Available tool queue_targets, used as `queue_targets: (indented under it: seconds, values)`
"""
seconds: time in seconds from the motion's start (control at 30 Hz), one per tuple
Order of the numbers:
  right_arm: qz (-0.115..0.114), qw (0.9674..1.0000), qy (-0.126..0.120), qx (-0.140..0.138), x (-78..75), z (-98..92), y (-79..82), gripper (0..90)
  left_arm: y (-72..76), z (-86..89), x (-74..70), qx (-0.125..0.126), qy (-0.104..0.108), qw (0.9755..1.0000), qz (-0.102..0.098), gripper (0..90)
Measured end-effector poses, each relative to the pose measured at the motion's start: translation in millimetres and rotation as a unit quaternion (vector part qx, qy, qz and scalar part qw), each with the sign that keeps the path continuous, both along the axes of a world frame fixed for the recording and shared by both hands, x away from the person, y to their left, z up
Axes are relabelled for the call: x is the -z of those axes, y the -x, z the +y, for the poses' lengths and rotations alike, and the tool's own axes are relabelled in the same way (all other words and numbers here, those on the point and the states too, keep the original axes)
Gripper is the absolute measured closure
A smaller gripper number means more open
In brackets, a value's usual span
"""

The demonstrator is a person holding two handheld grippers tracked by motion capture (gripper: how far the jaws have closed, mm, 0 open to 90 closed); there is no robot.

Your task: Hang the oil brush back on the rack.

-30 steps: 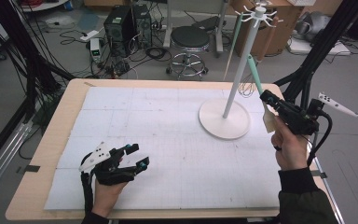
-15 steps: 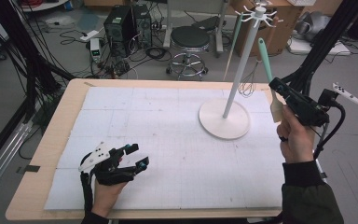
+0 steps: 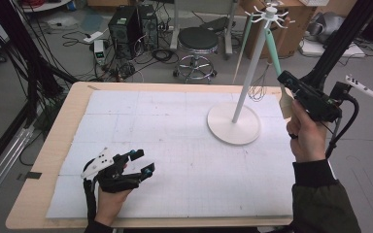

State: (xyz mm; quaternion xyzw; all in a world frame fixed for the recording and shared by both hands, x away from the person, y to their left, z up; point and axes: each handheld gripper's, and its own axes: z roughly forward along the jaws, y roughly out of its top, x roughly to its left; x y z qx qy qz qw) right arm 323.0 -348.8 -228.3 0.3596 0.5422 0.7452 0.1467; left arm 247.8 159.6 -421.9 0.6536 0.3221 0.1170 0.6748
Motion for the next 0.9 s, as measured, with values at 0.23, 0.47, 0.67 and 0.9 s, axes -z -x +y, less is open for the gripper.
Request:
queue_targets:
  seconds: [0.23, 0.47, 0.67, 0.9]
  values:
    - [0.001, 1.0, 0.006, -0.004, -5.9, 6.2, -3.1, 85.0, 0.5, 0.6, -0.6, 0.0, 0.001, 1.0, 0.0, 29.2]
    - [0.004, 0.9999, 0.007, 0.005, -7.7, 4.7, -4.1, 85.3, 0.5, 0.8, -0.8, 0.0, 0.001, 1.0, -0.001, 29.2]
    - [0.006, 0.9999, 0.009, 0.009, -7.7, 5.2, -6.2, 85.3, 0.6, 0.8, -1.0, 0.001, 0.003, 1.0, -0.002, 29.2]
    - [0.009, 0.9996, 0.015, 0.022, -7.5, 5.3, -9.2, 85.4, 0.9, 1.0, -1.1, 0.003, 0.004, 1.0, -0.002, 29.2]
